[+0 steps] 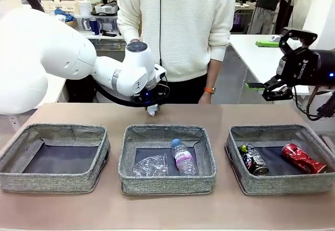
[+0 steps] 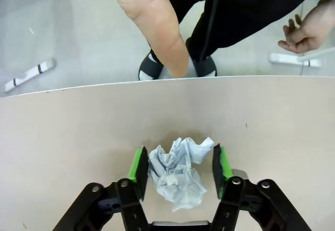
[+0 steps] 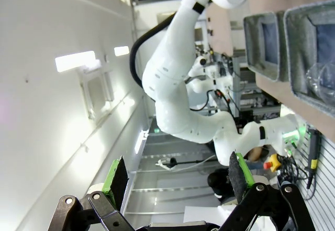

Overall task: Sort the waste into the appropriate baskets.
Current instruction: Pick up the waste item pointed out by the person, then place the picked waste into the Fabric basket indicated by the person.

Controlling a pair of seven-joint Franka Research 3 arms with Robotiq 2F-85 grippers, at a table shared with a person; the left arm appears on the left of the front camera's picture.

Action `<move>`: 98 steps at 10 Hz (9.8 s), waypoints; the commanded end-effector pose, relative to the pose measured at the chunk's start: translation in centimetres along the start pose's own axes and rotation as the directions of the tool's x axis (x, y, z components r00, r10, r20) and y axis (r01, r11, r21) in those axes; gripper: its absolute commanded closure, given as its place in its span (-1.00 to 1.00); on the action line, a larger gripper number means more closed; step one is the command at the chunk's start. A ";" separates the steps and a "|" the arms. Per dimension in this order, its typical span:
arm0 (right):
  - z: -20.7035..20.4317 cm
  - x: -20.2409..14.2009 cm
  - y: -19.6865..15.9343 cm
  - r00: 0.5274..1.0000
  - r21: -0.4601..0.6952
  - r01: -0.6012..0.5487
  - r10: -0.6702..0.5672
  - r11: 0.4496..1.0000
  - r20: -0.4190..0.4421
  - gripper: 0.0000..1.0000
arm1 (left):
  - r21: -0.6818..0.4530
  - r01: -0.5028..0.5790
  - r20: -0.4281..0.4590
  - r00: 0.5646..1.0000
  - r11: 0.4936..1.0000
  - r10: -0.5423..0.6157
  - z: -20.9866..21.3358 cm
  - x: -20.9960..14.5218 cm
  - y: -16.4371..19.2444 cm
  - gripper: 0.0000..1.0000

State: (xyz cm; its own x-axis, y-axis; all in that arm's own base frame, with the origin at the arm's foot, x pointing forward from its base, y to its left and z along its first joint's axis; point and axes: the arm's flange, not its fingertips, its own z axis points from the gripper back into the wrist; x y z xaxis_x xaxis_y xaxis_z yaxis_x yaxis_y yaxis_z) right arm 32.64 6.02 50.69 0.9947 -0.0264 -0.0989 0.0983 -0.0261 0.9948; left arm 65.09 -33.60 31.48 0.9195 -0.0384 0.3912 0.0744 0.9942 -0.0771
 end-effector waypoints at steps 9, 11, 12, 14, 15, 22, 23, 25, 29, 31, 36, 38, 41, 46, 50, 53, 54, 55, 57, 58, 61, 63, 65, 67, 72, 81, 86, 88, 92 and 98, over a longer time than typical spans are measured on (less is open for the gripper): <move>-0.2 0.1 0.3 1.000 0.028 -0.007 0.007 1.000 0.002 -1.00 | 0.080 0.007 -0.070 0.998 0.997 -0.002 1.6 -2.2 0.5 1.00; -0.2 0.1 0.3 1.000 0.028 -0.007 0.007 1.000 0.002 -1.00 | 0.125 0.004 -0.101 0.995 0.992 0.008 5.7 -4.2 1.0 1.00; -0.2 0.1 0.3 1.000 0.028 -0.007 0.007 1.000 0.002 -1.00 | 0.154 0.008 -0.068 0.998 0.988 0.002 9.6 -5.4 1.9 1.00; -0.2 0.1 0.3 1.000 0.028 -0.007 0.007 1.000 0.002 -1.00 | 0.111 0.005 -0.078 0.997 0.994 0.004 18.0 -6.5 5.2 1.00; -0.2 0.1 0.3 1.000 0.028 -0.007 0.007 1.000 0.002 -1.00 | 0.113 -0.004 -0.109 0.994 0.994 0.016 23.0 -7.1 7.1 1.00; -0.2 0.1 0.3 1.000 0.028 -0.007 0.007 1.000 0.002 -1.00 | 0.168 -0.029 -0.122 0.991 0.985 0.050 31.6 -8.6 8.4 1.00; -0.2 0.1 0.3 1.000 0.028 -0.007 0.007 1.000 0.002 -1.00 | 0.159 -0.032 -0.126 0.991 0.987 0.053 33.0 -9.4 8.4 0.82; -0.2 0.1 0.3 1.000 0.028 -0.007 0.007 1.000 0.002 -1.00 | 0.286 -0.294 -0.165 0.922 0.912 0.349 38.4 -9.4 2.7 0.82; -0.2 0.1 0.3 1.000 0.028 -0.007 0.007 1.000 0.002 -1.00 | 0.193 -0.303 -0.072 0.944 0.933 0.321 48.1 -9.3 -5.5 0.82; -0.2 0.1 0.3 1.000 0.028 -0.007 0.007 1.000 0.002 -1.00 | 0.205 -0.307 -0.091 0.939 0.929 0.331 48.6 -8.6 -9.2 0.82; -0.2 0.1 0.3 1.000 0.028 -0.007 0.007 1.000 0.002 -1.00 | 0.111 -0.244 -0.151 0.954 0.963 0.259 48.5 -8.0 -14.3 0.82; -0.2 0.1 0.3 1.000 0.028 -0.007 0.007 1.000 0.002 -1.00 | 0.108 -0.248 -0.144 0.954 0.963 0.262 47.6 -8.7 -12.8 0.82; -0.2 0.1 0.3 1.000 0.028 -0.007 0.007 1.000 0.002 -1.00 | 0.108 -0.248 -0.144 0.954 0.963 0.262 47.6 -8.7 -12.8 0.82; -0.2 0.1 0.3 1.000 0.028 -0.007 0.007 1.000 0.002 -1.00 | 0.108 -0.248 -0.144 0.954 0.963 0.262 47.6 -8.7 -12.8 0.82; -0.2 0.1 0.3 1.000 0.028 -0.007 0.007 1.000 0.002 -1.00 | 0.108 -0.248 -0.144 0.954 0.963 0.262 47.6 -8.7 -12.8 0.82; -0.2 0.1 0.3 1.000 0.028 -0.007 0.007 1.000 0.002 -1.00 | 0.108 -0.248 -0.144 0.954 0.963 0.262 47.6 -8.7 -12.8 0.82; -0.2 0.1 0.3 1.000 0.028 -0.007 0.007 1.000 0.002 -1.00 | 0.108 -0.248 -0.144 0.954 0.963 0.262 47.6 -8.7 -12.8 0.82; -0.2 0.1 0.3 1.000 0.028 -0.007 0.007 1.000 0.002 -1.00 | 0.108 -0.248 -0.144 0.954 0.963 0.262 47.6 -8.7 -12.8 0.82; -0.2 0.1 0.3 1.000 0.028 -0.007 0.007 1.000 0.002 -1.00 | 0.108 -0.248 -0.144 0.954 0.963 0.262 47.6 -8.7 -12.8 0.82; -0.2 0.1 0.3 1.000 0.028 -0.007 0.007 1.000 0.002 -1.00 | 0.108 -0.248 -0.144 0.954 0.963 0.262 47.6 -8.7 -12.8 0.82; -0.2 0.1 0.3 1.000 0.028 -0.007 0.007 1.000 0.002 -1.00 | 0.108 -0.248 -0.144 0.954 0.963 0.262 47.6 -8.7 -12.8 0.82; -0.2 0.1 0.3 1.000 0.028 -0.007 0.007 1.000 0.002 -1.00 | 0.108 -0.248 -0.144 0.954 0.963 0.262 47.6 -8.7 -12.8 0.82; -0.2 0.1 0.3 1.000 0.028 -0.007 0.007 1.000 0.002 -1.00 | 0.108 -0.248 -0.144 0.954 0.963 0.262 47.6 -8.7 -12.8 0.82; -0.2 0.1 0.3 1.000 0.028 -0.007 0.007 1.000 0.002 -1.00 | 0.108 -0.248 -0.144 0.954 0.963 0.262 47.6 -8.7 -12.8 0.82; -0.2 0.1 0.3 1.000 0.028 -0.007 0.007 1.000 0.002 -1.00 | 0.129 -0.273 -0.069 0.957 0.953 0.283 45.8 -9.3 -10.1 0.82; -0.2 0.1 0.3 1.000 0.028 -0.007 0.007 1.000 0.002 -1.00 | 0.341 -0.393 -0.250 0.837 0.854 0.486 32.3 -21.7 18.5 0.82; -0.2 0.1 0.3 1.000 0.028 -0.007 0.007 1.000 0.002 -1.00 | 0.250 -0.456 -0.197 0.840 0.854 0.506 32.6 -21.5 19.1 0.60; -0.2 0.1 0.3 1.000 0.028 -0.007 0.007 1.000 0.002 -1.00 | 0.226 -0.452 -0.193 0.848 0.863 0.494 32.6 -21.2 17.5 -0.54; -0.2 0.1 0.3 1.000 0.028 -0.007 0.007 1.000 0.002 -1.00 | 0.208 -0.478 -0.184 0.838 0.854 0.514 33.2 -20.8 16.5 -0.99; -0.2 0.1 0.3 1.000 0.028 -0.007 0.007 1.000 0.002 -1.00 | -0.642 -0.571 -0.495 0.818 0.512 0.292 38.3 -18.2 15.3 -1.00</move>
State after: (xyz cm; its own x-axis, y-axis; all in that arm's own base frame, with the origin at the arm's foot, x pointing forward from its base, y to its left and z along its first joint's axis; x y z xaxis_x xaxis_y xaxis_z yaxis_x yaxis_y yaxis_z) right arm 32.64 5.98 50.71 0.9948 -0.0267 -0.0987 0.0979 -0.0268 0.9948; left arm 34.95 -16.41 58.73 0.8944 0.4453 -0.0410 -0.3971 0.7487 -0.5308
